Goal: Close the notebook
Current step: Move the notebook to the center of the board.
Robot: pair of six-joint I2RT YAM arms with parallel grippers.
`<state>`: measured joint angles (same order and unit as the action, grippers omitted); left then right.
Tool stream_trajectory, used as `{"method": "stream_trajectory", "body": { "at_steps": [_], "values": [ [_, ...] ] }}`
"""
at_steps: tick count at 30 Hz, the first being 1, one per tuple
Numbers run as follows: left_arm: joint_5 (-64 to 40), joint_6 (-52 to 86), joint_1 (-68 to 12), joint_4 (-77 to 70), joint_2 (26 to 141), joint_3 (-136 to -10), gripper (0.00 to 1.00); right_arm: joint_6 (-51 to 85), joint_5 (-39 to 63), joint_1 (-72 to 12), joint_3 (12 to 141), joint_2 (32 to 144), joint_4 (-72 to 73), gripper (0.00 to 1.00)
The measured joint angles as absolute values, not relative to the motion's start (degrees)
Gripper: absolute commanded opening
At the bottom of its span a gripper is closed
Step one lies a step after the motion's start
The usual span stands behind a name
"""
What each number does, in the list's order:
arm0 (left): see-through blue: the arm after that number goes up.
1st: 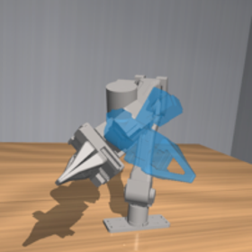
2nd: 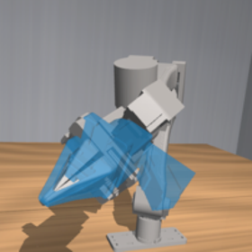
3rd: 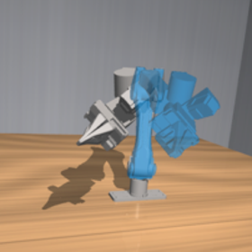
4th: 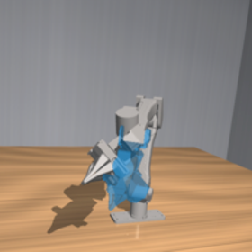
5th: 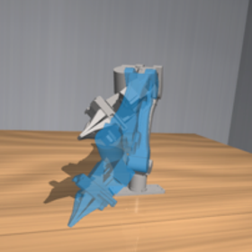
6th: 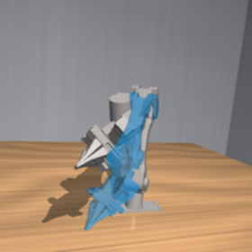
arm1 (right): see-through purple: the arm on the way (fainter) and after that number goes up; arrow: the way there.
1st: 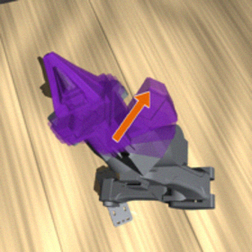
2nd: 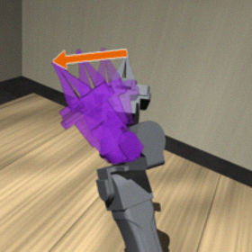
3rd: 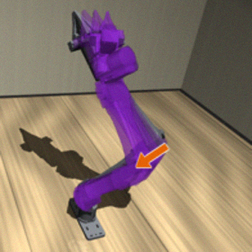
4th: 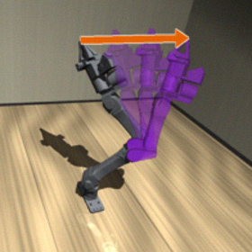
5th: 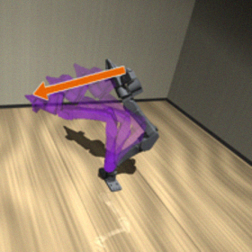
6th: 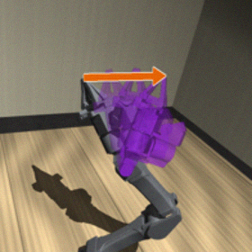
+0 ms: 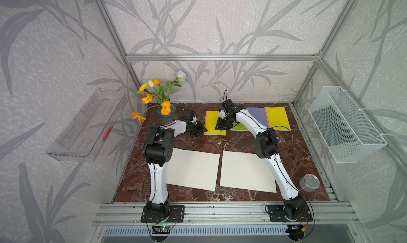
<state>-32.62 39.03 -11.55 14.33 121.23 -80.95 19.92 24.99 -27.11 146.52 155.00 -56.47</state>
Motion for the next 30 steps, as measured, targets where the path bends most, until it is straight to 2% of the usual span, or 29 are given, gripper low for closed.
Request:
{"method": "stream_trajectory", "body": {
  "at_steps": [12,18,24,30],
  "values": [
    [-26.76,36.03,-12.05,15.81,114.15,-79.35,0.45,19.68,28.32,-27.05,146.52,155.02,-51.75,0.46],
    [-21.61,31.57,-16.19,20.34,112.71,-82.59,0.47,19.44,28.45,-26.96,143.37,151.24,-50.81,0.46],
    [-15.92,28.18,-20.51,25.5,112.99,-88.12,0.48,20.69,27.11,-25.23,124.88,135.94,-46.06,0.47],
    [-10.68,26.11,-23.75,30.17,116.95,-95.09,0.48,23.22,27.46,-19.51,103.55,119.66,-38.15,0.48]
  ]
}}
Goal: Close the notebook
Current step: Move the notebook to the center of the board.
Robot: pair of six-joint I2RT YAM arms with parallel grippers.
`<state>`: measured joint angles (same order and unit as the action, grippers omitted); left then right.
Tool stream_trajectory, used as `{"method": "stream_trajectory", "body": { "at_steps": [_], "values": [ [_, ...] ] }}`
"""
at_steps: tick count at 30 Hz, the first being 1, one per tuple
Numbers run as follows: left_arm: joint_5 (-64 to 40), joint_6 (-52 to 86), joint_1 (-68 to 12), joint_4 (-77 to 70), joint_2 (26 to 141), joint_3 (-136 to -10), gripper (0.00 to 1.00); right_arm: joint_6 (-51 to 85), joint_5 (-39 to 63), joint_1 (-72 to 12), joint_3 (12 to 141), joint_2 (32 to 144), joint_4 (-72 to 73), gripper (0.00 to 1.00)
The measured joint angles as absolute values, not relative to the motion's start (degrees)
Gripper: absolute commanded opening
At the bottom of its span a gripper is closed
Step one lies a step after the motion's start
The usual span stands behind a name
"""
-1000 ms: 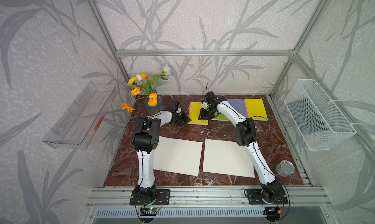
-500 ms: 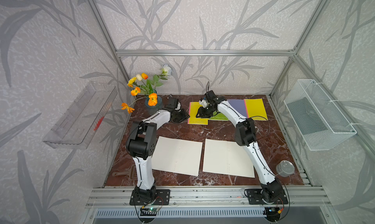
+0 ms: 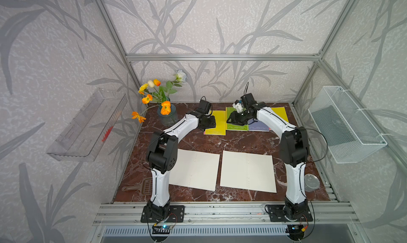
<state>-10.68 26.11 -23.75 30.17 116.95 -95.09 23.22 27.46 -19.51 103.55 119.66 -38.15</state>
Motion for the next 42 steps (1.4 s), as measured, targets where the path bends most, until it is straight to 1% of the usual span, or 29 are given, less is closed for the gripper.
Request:
{"method": "stream_trajectory", "body": {
  "at_steps": [5,13,23,42],
  "values": [
    [-9.23,27.22,-25.17,32.8,119.85,-96.38,0.47,23.07,26.55,-15.31,92.71,112.38,-35.97,0.48],
    [-6.74,29.67,-27.0,34.79,120.29,-96.38,0.45,22.52,26.7,-14.5,83.53,108.9,-33.85,0.46],
    [-4.29,29.56,-28.95,37.23,122.91,-96.38,0.45,22.52,27.09,-14.28,82.26,108.68,-32.01,0.45],
    [-4.45,29.12,-29.15,39.05,127.35,-98.91,0.45,22.52,27.07,-14.24,81.45,108.68,-31.51,0.45]
  ]
}}
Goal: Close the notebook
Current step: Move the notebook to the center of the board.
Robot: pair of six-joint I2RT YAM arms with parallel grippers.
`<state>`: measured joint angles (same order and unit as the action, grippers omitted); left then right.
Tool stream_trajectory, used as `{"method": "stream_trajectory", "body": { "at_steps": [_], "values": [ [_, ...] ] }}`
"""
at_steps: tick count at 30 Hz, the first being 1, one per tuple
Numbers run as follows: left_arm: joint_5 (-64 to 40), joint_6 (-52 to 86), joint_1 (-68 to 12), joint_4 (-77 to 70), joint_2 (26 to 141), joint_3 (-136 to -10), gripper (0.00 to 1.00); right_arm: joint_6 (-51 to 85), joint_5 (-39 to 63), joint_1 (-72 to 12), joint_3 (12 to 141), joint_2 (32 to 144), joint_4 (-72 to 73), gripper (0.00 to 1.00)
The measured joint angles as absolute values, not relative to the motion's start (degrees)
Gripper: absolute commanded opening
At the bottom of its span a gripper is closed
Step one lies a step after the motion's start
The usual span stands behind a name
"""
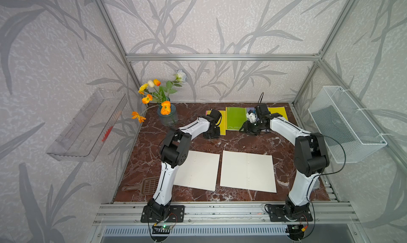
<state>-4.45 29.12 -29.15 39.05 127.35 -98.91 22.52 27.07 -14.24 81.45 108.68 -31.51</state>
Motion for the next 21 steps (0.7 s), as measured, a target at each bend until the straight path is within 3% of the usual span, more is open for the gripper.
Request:
{"method": "stream_trajectory", "body": {
  "at_steps": [21],
  "values": [
    [-4.56,28.73,-29.15,40.32,133.82,-109.14,0.45,22.44,27.53,-13.5,80.16,108.68,-31.31,0.45]
  ]
}}
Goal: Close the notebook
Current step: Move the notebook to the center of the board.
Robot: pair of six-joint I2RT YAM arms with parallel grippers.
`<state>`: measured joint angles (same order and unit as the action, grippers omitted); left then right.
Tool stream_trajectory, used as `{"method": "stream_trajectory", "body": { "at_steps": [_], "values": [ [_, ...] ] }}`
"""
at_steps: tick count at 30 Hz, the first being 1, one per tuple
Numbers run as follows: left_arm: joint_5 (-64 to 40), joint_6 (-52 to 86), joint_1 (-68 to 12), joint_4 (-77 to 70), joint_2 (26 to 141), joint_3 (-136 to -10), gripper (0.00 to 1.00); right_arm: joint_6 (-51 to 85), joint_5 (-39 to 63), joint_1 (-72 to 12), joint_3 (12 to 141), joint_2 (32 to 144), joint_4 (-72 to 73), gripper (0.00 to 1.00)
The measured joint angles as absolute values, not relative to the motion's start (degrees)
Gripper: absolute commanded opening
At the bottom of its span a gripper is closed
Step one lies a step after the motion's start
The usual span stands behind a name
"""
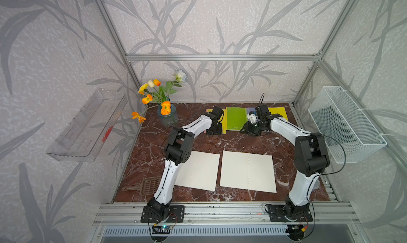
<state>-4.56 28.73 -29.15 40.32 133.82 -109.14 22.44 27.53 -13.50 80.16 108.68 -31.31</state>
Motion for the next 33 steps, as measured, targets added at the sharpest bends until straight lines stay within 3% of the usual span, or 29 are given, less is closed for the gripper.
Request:
{"method": "stream_trajectory", "body": {
  "at_steps": [17,23,33],
  "values": [
    [-4.36,26.76,-28.91,42.41,137.71,-115.98,0.45,22.39,28.12,-13.32,77.95,108.68,-31.14,0.45],
    [-3.05,26.61,-28.91,41.56,133.67,-109.73,0.46,21.8,27.55,-13.32,74.56,106.56,-31.24,0.45],
    [-2.59,28.18,-28.82,37.28,119.13,-94.67,0.46,21.28,23.22,-15.11,62.59,93.67,-31.0,0.45]
  ]
}}
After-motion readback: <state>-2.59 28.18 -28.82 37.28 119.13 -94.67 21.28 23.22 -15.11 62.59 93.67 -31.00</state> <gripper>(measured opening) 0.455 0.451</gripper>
